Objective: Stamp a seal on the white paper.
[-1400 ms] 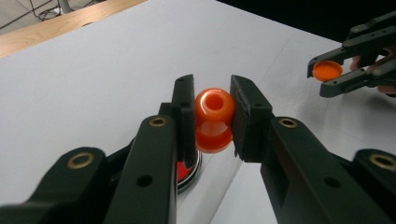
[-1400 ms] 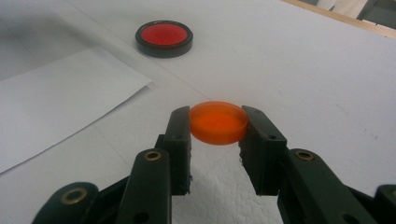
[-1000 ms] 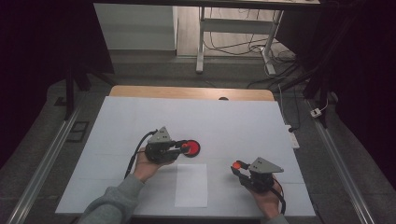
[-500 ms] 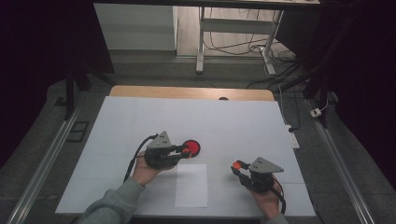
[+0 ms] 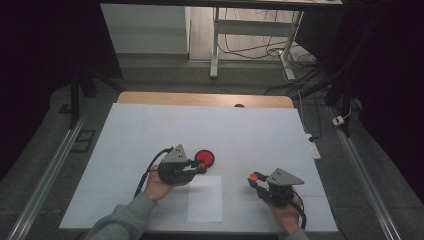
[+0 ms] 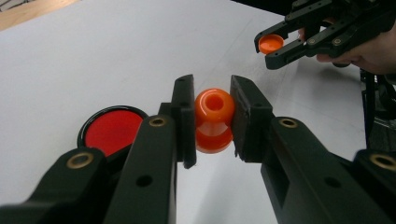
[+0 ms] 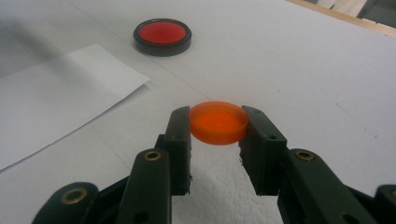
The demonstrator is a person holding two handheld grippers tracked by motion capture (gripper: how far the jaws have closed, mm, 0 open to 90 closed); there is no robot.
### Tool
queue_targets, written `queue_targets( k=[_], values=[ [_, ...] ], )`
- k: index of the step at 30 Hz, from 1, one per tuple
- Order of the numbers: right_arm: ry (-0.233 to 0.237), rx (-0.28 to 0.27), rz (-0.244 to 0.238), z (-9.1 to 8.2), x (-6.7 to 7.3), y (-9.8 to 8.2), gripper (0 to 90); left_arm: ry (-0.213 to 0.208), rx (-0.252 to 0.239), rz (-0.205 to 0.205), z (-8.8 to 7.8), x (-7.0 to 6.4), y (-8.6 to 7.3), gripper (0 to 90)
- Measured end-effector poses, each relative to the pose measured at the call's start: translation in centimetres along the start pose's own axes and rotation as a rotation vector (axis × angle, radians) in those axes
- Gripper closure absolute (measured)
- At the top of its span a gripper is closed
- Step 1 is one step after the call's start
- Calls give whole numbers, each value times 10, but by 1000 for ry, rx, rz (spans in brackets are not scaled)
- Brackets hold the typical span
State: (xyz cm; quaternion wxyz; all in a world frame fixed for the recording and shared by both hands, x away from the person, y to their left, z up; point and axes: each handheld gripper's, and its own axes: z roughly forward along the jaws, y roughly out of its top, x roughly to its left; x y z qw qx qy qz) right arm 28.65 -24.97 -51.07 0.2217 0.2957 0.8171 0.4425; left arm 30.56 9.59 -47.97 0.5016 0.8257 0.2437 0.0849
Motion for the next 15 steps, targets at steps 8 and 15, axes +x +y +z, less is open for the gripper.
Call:
queue_targets(
  k=[8,15],
  values=[
    [1,-3,2,0,0,0,643,-12,6,7,4,-4,-1,724],
    [-1,-2,6,0,0,0,643,-33,21,23,9,-10,-3,724]
  ],
)
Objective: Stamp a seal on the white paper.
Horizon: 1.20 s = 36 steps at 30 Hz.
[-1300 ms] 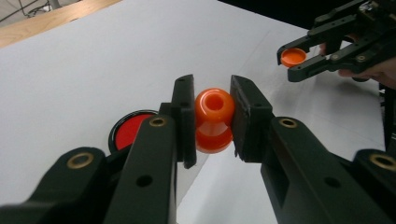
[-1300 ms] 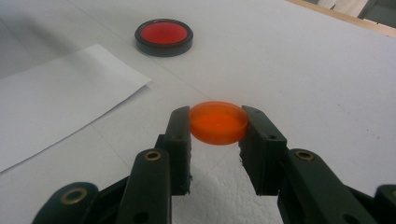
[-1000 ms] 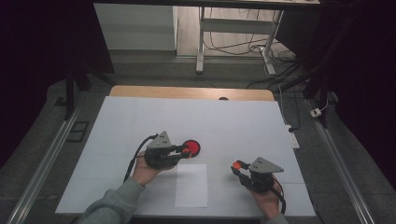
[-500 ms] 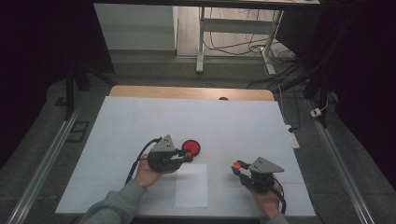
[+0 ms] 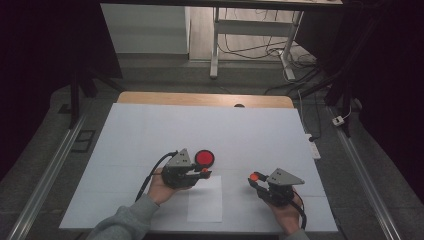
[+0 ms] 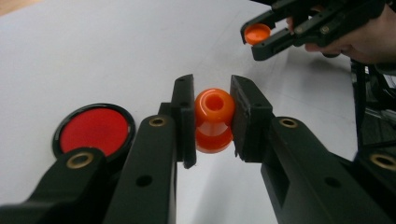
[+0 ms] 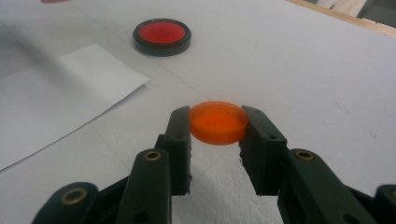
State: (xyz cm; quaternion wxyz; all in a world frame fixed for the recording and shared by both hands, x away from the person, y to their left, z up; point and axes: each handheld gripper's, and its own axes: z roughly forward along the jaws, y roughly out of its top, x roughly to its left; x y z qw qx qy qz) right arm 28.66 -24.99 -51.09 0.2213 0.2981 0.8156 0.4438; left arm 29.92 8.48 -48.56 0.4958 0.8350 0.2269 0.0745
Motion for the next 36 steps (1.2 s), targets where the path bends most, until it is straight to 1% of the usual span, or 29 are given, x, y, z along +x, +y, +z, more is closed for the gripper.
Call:
queue_targets(
  k=[6,14,22,27,36],
  values=[
    [-1,2,-6,0,0,0,643,-22,22,16,6,-5,-3,723],
    [3,-1,1,0,-1,0,643,-42,52,22,14,-10,-7,723],
    [3,-3,4,0,-1,-1,643,-51,76,30,14,-15,-14,724],
    [3,2,2,1,-1,-1,643,-59,91,29,17,-17,-17,724],
    [2,0,4,0,-1,-1,643,-54,112,33,18,-19,-21,724]
  ],
)
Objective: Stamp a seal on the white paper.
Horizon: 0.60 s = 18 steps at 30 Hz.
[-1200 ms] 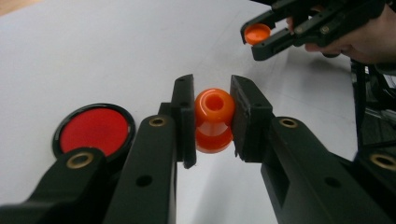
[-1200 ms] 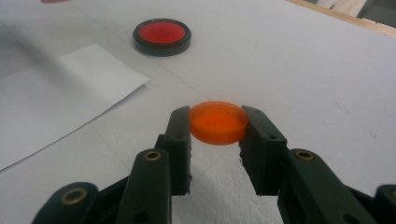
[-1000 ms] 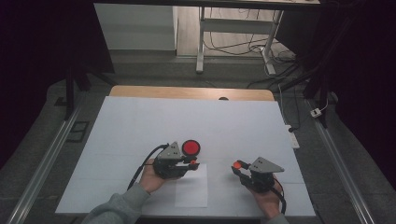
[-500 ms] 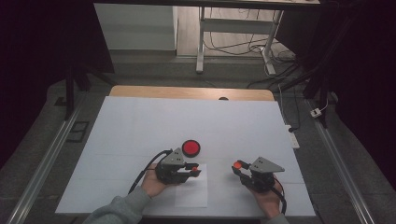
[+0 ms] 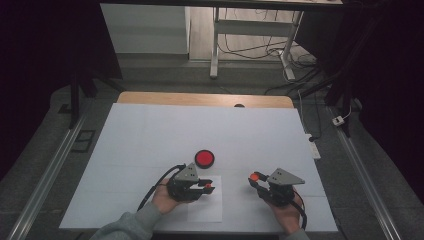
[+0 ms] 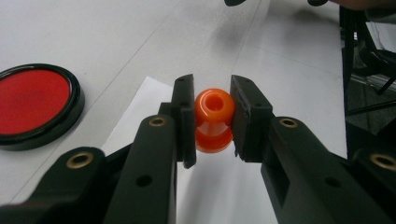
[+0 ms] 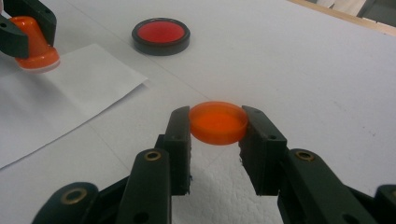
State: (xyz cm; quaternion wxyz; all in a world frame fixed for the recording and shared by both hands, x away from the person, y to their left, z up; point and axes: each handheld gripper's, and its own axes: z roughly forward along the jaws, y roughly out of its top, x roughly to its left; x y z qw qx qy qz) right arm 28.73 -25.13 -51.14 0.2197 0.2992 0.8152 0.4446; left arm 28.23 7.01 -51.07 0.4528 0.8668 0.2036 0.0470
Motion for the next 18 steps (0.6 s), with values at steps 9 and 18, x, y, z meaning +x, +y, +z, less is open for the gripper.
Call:
queue_targets(
  k=[9,18],
  values=[
    [1,-1,0,0,1,0,643,9,35,-7,3,0,-7,724],
    [0,-1,1,0,0,0,643,9,71,-11,8,1,-13,724]
  ],
)
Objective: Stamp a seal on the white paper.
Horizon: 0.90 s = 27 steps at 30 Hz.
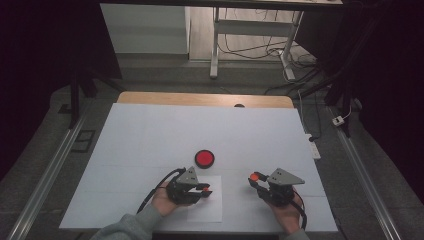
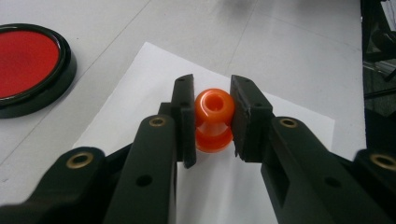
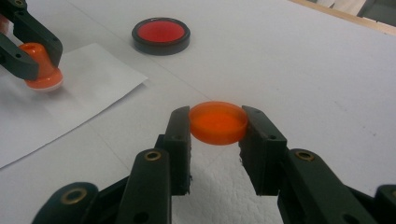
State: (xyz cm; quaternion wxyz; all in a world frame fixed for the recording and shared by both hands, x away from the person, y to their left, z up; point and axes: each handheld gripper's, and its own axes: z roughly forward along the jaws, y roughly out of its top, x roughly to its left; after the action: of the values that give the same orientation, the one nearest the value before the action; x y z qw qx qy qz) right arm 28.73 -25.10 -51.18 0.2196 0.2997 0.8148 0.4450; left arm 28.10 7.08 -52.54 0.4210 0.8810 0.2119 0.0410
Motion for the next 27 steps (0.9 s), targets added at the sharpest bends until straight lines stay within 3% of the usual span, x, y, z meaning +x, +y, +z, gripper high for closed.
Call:
queue_targets(
  k=[17,27],
  values=[
    [-1,6,-8,0,0,0,642,23,5,7,4,-2,-3,724],
    [-3,4,-6,-1,0,0,642,45,21,31,7,-6,-6,724]
  ],
)
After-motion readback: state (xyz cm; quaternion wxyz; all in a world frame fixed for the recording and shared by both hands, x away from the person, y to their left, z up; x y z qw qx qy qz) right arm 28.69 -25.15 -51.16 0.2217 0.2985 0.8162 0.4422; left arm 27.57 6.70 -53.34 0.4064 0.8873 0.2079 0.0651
